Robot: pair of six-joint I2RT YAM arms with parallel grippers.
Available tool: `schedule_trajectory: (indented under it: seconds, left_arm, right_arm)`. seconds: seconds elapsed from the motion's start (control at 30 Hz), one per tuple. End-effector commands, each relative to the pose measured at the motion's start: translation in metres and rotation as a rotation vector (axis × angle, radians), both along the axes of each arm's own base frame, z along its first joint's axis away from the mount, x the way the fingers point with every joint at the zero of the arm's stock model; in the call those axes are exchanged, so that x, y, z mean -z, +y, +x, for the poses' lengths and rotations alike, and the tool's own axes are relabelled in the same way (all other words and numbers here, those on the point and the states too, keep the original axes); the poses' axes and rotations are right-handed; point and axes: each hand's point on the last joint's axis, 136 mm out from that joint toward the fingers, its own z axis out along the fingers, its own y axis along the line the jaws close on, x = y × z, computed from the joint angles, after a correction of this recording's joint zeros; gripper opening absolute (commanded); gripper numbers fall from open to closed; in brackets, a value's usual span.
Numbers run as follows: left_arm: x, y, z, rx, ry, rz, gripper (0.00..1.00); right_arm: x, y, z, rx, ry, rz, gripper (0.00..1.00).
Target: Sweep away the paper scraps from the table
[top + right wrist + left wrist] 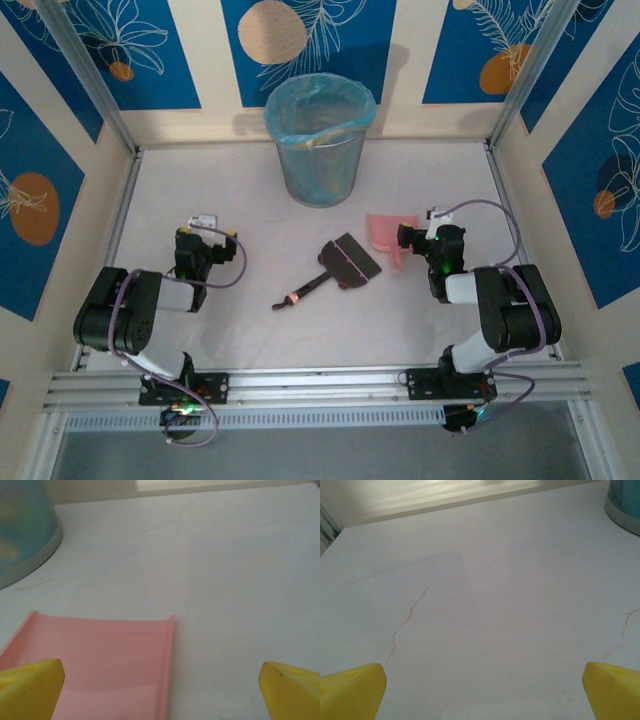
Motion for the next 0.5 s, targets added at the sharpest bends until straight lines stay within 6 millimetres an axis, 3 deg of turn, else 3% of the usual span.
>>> schedule_trajectory:
  seconds: [0.0, 0.47]
  left_arm:
    - [-0.0078, 0.0045, 0.0084, -0.004, -0.023, -0.027, 1.0]
    - [-0.0089, 0.0049, 0.0076, -0.006, -0.028, -0.025, 1.0]
  right_arm:
    - [-0.0094, -0.0081, 0.0067, 0.034, -0.026, 0.024, 0.99]
    - [-0.0105, -0.0078, 0.0067, 0.032, -0.034, 0.02, 0.99]
